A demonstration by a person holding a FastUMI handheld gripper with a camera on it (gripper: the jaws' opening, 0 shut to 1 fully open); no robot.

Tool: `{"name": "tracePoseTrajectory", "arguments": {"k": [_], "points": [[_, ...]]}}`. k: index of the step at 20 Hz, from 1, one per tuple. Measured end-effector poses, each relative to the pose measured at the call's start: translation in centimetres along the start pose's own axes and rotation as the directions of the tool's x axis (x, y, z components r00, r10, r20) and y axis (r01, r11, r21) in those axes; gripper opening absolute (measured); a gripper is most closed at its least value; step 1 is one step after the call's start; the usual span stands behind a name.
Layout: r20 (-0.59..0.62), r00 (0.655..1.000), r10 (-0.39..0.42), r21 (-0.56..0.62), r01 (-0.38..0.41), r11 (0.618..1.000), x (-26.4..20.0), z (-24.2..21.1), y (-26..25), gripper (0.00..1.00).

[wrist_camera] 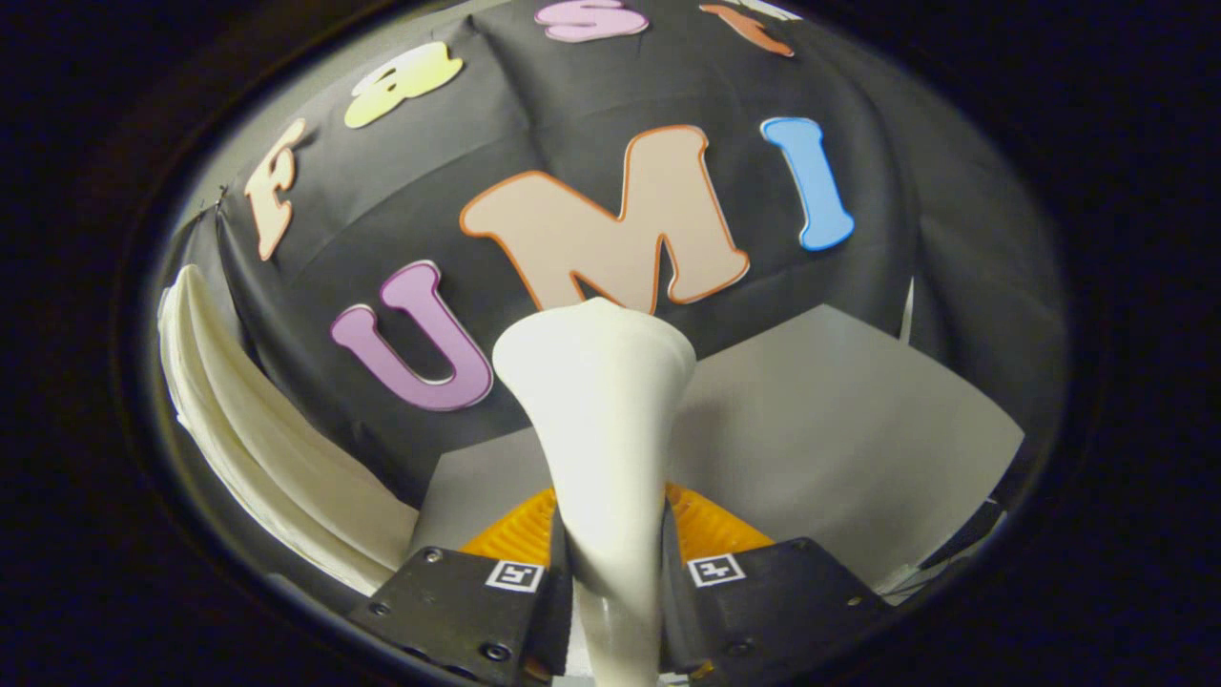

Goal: Iron the clothes twice with a garment steamer, once on the left side and once on the right side.

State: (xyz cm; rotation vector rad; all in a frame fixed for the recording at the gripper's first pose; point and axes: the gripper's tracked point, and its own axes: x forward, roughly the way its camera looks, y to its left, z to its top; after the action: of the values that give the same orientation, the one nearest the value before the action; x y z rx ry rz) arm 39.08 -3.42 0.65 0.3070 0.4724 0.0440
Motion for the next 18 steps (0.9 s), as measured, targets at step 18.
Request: {"name": "tracePoseTrajectory", "arguments": {"k": [18], "points": [[0.307,0.941,0.143,-0.315,-0.041,0.948,-15.4,-3.5,22.1,0.4]]}}
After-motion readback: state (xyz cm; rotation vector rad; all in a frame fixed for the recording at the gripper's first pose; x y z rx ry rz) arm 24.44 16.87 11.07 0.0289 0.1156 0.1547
